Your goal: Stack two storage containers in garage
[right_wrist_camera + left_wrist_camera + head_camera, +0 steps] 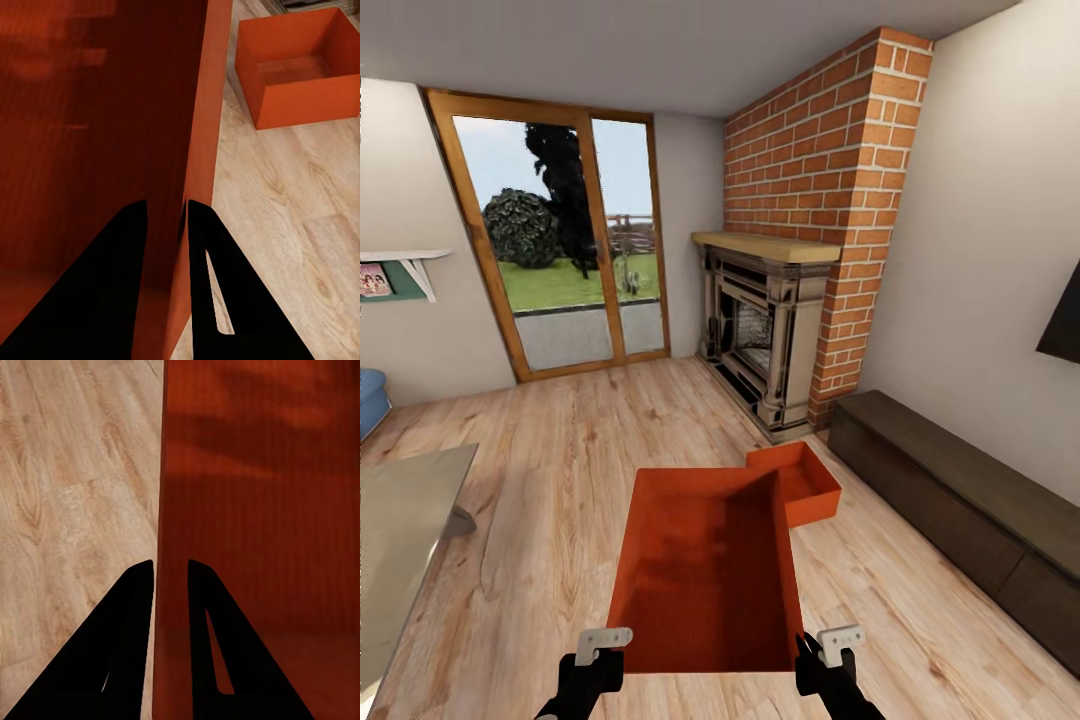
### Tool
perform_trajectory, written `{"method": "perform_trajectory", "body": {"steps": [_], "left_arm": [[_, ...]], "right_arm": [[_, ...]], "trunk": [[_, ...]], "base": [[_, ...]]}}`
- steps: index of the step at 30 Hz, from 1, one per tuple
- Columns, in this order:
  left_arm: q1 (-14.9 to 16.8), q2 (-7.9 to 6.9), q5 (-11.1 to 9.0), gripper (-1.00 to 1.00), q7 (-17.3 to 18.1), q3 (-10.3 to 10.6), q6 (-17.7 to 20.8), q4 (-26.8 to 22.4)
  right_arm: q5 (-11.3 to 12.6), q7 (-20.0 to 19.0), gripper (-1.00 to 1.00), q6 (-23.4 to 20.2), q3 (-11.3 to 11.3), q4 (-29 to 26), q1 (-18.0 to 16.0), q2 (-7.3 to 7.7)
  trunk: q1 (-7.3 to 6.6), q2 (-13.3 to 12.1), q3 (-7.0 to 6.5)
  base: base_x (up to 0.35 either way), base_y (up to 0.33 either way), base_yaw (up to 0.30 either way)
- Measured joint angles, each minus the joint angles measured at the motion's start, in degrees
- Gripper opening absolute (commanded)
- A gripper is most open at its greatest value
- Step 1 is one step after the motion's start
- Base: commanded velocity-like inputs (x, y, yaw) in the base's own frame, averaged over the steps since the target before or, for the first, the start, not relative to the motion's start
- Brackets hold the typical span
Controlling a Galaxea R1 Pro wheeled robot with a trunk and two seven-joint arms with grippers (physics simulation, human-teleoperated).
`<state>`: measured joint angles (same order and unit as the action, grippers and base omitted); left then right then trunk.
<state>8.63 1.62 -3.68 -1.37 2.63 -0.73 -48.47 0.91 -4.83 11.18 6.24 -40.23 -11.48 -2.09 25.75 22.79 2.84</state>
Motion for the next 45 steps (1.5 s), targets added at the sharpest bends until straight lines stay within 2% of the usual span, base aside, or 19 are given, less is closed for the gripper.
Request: {"method": "perform_trajectory", "body": {"steps": [45], "left_arm": [[0.0, 0.09, 0.1, -1.00, -0.1, 0.0, 0.0, 0.0]], "right_arm": [[-0.1, 0.0, -1.00, 0.1, -0.1, 0.0, 0.0, -0.01]], "trunk": [[0.00, 0.0, 0.00]], "base": [[0.000, 0.000, 0.280]]}}
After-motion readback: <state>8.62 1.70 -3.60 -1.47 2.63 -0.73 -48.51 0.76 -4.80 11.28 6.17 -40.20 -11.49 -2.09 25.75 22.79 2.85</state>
